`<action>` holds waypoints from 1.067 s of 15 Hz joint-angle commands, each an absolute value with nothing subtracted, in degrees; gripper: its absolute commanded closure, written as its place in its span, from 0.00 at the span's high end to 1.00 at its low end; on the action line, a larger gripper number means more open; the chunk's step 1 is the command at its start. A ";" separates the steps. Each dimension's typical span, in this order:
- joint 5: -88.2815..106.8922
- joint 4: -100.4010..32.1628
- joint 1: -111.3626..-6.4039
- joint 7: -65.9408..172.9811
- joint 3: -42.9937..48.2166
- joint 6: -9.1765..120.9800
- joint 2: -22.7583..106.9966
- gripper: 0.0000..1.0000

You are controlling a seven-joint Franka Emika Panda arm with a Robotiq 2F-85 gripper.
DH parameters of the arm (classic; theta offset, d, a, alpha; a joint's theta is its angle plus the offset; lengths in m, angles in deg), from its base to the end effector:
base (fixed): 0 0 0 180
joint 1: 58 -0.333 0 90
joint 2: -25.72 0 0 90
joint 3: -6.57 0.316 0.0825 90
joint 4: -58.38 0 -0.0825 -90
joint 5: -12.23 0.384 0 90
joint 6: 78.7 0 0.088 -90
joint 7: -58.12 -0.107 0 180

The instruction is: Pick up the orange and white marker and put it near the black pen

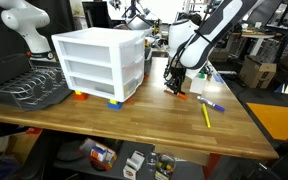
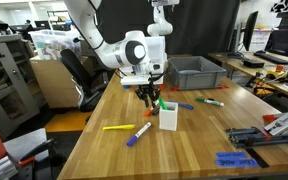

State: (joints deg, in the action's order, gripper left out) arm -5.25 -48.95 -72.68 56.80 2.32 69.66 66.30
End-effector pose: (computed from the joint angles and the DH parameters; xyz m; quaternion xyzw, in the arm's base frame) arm 0.6187 0.1212 0.1319 0.9709 0.2156 0.0130 0.1033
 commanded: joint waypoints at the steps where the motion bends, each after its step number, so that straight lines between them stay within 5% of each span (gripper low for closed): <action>1: -4.22 -51.17 -70.91 58.32 4.78 67.06 61.71 0.69; 6: -4.77 -58.78 -71.75 55.21 5.25 68.01 51.20 1.00; 16: -3.85 -65.49 -71.01 52.41 8.34 61.69 43.77 1.00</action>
